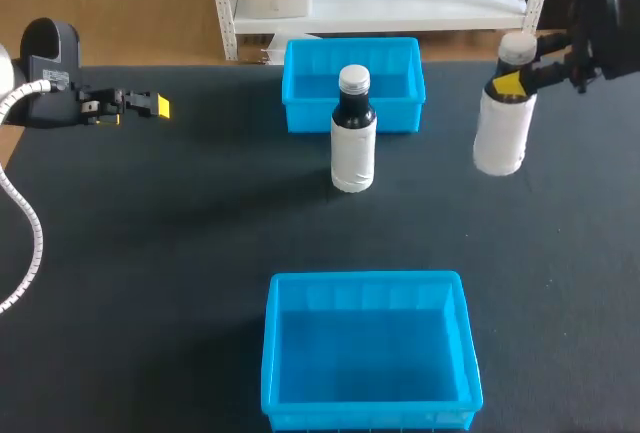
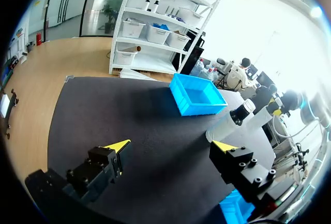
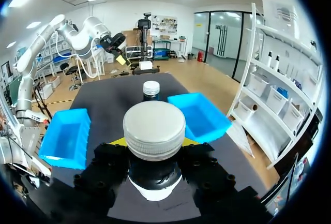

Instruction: Pick up the bottle, and place it in the far bin if it is heavy, or in the near bin if it is light.

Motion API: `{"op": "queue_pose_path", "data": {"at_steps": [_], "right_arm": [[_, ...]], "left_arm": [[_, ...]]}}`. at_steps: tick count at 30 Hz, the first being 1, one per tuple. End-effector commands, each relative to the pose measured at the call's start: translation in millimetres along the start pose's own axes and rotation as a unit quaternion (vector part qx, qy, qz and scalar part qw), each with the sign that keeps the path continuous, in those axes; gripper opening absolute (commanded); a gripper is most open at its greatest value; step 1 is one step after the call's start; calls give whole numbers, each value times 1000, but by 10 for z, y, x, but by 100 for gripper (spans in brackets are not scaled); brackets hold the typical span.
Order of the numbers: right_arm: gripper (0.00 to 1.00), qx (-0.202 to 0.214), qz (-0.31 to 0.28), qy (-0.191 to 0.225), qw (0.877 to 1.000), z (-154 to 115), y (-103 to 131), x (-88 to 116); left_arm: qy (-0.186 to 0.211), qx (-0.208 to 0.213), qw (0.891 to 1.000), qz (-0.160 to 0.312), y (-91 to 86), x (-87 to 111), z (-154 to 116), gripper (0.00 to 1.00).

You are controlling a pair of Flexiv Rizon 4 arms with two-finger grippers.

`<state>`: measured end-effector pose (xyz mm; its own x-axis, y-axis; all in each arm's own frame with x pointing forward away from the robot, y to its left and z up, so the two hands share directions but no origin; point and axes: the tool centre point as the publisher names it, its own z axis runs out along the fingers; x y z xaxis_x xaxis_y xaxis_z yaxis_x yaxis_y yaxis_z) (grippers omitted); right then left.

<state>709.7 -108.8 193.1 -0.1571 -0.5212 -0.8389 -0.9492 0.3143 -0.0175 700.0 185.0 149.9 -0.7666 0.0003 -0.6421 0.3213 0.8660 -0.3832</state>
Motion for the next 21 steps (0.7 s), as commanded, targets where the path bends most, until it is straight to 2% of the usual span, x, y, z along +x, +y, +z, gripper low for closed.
{"op": "queue_pose_path", "data": {"at_steps": [1,7,13,21], "right_arm": [[0,-2,1,6,1000,17,-240,-99],[0,4,-15,8,1000,74,-594,-304],[0,0,-33,1,999,255,-884,-565],[0,-13,-41,-22,999,596,-1110,-913]], "left_arm": [[0,0,1000,0,0,0,0,100],[0,0,1000,0,0,0,0,100],[0,0,1000,0,0,0,0,100],[0,0,1000,0,0,0,0,100]]}}
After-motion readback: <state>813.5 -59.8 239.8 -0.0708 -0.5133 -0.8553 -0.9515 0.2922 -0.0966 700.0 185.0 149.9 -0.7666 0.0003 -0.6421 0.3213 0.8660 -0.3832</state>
